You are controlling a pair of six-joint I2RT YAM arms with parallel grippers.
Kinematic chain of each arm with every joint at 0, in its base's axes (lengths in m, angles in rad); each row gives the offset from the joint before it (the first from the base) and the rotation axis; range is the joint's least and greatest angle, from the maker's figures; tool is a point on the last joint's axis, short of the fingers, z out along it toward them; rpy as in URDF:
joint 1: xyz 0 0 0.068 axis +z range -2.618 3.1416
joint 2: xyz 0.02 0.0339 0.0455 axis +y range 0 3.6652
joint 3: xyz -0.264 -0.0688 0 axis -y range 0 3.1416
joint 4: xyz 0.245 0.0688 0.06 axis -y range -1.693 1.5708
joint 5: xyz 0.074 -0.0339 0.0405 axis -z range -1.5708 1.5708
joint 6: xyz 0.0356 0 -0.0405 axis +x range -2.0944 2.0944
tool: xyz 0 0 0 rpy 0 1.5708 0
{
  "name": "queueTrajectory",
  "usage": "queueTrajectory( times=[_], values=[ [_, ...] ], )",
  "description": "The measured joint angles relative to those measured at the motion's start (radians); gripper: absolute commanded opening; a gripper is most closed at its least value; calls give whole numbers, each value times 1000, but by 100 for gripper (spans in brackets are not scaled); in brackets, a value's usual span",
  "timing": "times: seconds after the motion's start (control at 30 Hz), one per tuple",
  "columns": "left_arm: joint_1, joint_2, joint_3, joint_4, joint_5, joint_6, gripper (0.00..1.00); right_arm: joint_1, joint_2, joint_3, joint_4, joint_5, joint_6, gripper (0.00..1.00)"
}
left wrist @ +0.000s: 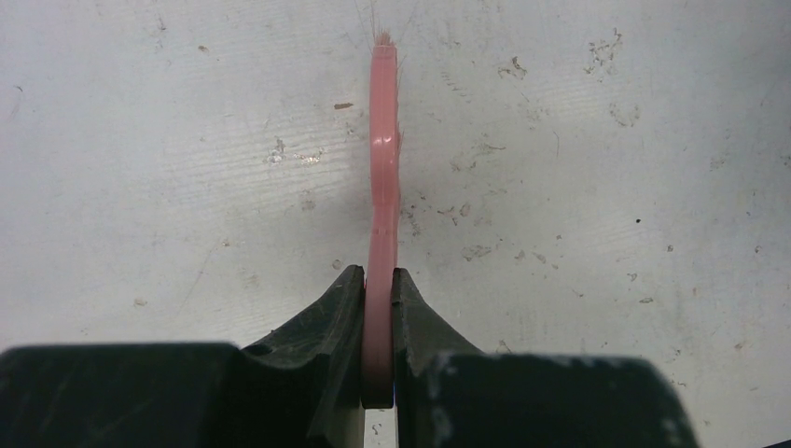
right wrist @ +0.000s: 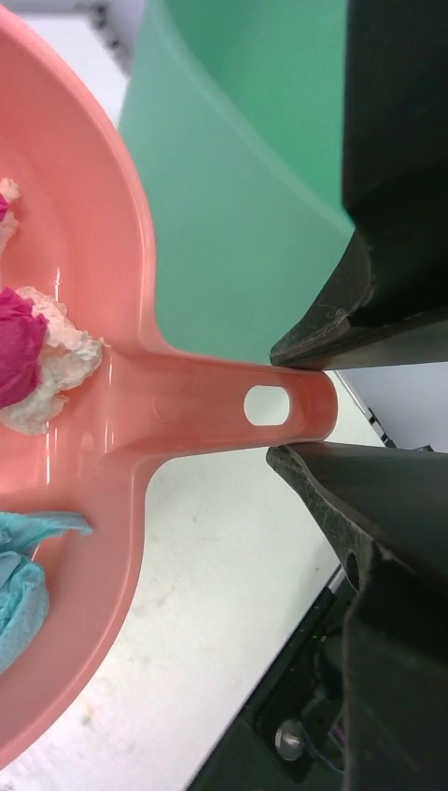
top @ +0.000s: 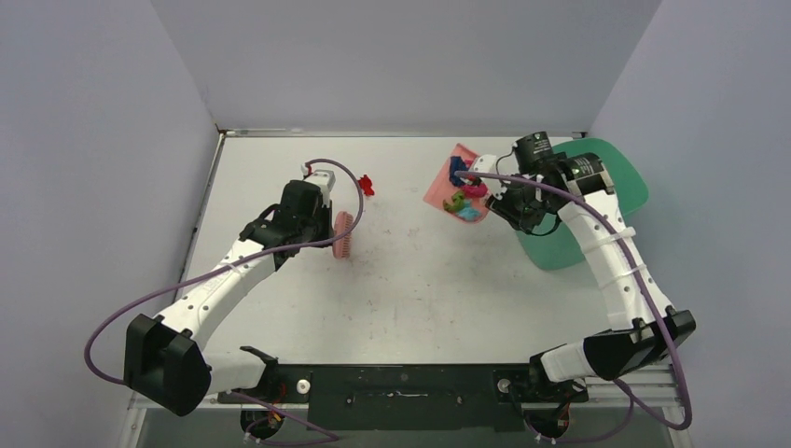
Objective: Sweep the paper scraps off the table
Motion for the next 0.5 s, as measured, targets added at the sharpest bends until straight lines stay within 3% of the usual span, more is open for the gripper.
queueTrajectory(
  times=[0.13, 0.33, 0.5],
  values=[
    [0, 3, 0, 0, 6, 0, 0, -45, -39, 74, 0, 39, 70, 5],
    [0, 3, 0, 0, 17, 1, 0, -215, -52, 152, -6, 27, 156, 5],
    [0, 10, 0, -1, 26, 1, 0, -255, -52, 159, -8, 74, 175, 5]
  ],
)
